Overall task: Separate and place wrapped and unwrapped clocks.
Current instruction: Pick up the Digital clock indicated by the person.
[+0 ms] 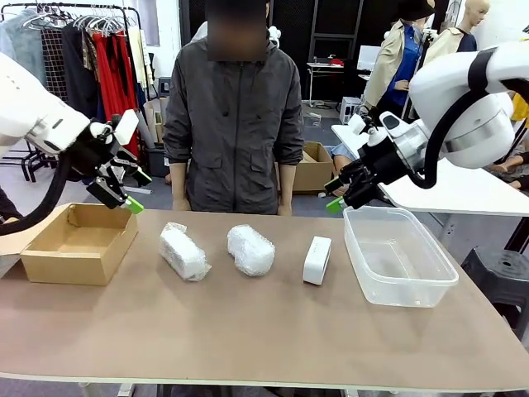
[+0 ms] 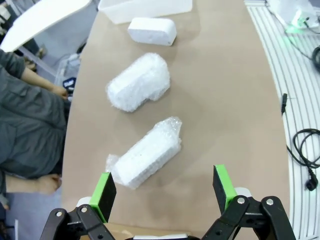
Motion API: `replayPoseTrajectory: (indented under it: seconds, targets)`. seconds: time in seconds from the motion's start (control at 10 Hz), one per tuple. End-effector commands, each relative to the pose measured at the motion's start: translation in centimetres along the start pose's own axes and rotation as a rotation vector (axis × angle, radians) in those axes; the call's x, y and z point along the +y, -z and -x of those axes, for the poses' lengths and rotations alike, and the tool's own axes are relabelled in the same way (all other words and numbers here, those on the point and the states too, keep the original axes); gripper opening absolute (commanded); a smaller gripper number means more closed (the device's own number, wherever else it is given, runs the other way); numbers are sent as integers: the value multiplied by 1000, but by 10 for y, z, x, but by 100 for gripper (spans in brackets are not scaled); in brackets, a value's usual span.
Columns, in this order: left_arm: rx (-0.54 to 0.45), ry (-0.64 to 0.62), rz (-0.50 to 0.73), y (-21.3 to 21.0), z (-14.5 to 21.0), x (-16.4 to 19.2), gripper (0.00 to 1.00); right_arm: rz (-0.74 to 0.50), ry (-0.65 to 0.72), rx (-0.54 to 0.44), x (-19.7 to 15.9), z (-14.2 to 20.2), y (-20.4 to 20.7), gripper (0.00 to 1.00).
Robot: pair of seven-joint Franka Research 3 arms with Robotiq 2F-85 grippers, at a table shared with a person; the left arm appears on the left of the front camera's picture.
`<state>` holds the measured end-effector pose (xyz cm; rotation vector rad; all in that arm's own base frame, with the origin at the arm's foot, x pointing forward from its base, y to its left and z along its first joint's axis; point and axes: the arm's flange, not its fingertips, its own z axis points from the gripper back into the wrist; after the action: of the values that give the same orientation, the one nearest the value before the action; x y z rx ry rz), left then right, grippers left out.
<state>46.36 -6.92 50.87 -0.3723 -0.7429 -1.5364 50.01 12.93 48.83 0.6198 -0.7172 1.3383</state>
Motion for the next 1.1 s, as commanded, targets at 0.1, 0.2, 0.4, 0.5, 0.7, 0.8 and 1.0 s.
replayPoseTrajectory:
  seconds: [0.1, 0.2, 0.4, 0.5, 0.7, 0.8, 1.0]
  targets:
    - [-76, -1, 35, -10, 22, 34, 100, -102, -109, -79, -24, 0, -16, 100]
    - [-92, -21, 40, -15, 25, 38, 100, -108, -131, -85, -27, -2, -22, 100]
    - [-110, -57, 50, -18, 31, 42, 100, -114, -159, -78, -32, -2, -30, 100]
    - [-108, -73, 55, -16, 33, 44, 100, -88, -161, -74, -35, 0, -32, 100]
    - [-103, -90, 41, -16, 38, 43, 100, -62, -152, -68, -38, 5, -39, 100]
    - [-93, -89, 39, -16, 38, 44, 100, -52, -139, -80, -40, 5, -42, 100]
    - [-82, -75, 50, -15, 40, 41, 100, -73, -118, -70, -34, 6, -41, 100]
